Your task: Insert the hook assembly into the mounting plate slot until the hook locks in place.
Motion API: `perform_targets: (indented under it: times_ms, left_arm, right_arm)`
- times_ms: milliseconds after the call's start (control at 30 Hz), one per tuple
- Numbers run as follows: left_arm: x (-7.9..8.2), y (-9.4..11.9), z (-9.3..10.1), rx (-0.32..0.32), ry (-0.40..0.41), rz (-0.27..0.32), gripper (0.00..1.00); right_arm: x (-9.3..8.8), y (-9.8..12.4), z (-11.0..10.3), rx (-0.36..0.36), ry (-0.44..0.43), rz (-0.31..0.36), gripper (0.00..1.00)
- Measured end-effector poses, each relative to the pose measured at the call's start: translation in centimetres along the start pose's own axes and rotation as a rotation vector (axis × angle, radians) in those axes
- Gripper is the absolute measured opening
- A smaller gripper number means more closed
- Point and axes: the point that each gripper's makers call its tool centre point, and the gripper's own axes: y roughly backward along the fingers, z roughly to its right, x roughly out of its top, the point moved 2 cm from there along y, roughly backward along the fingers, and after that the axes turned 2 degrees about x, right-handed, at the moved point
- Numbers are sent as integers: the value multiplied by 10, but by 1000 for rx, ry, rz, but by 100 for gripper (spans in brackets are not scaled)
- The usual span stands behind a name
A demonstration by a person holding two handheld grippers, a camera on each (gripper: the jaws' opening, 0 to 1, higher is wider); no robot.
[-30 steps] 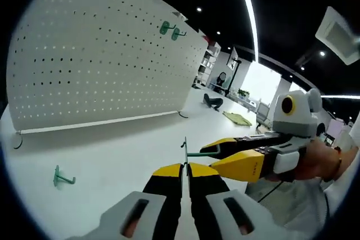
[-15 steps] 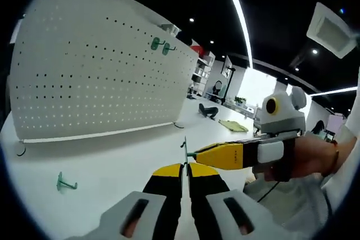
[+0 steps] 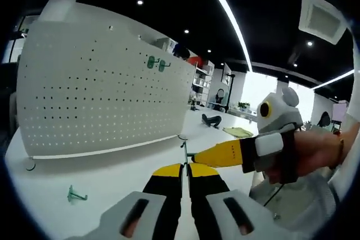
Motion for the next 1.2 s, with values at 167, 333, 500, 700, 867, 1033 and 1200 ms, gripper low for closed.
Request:
perform_targets:
  times_ms: [167,333,500,700,867,1033,1200]
  left_arm:
    - [1,3,0,0,-12,17,4]
    - [1,4,0,-6,-60,19,4]
    - [3,4,-1,-18,-93,21,4]
    - [-2,4,-3,-36,-87,-32,6]
    - [0,3,-4,-45,-69,-25,11]
    - [-1,5,-7,-40,-56,-23,15]
    - [-4,11,-13,-29,-65,-33,17]
  right_arm:
    - [-2,0,-2,1,-13,-11,2]
    - [-4,0,-2,1,-42,-14,2]
    - [-4,0,-4,4,-107,6,1]
    - [-8,-4,-5,-25,-36,-17,1]
    - [-5,-4,-5,-47,10,-2,1]
    - [-2,-4,-3,-62,39,4,1]
    - [0,-5,0,-84,63,11,1]
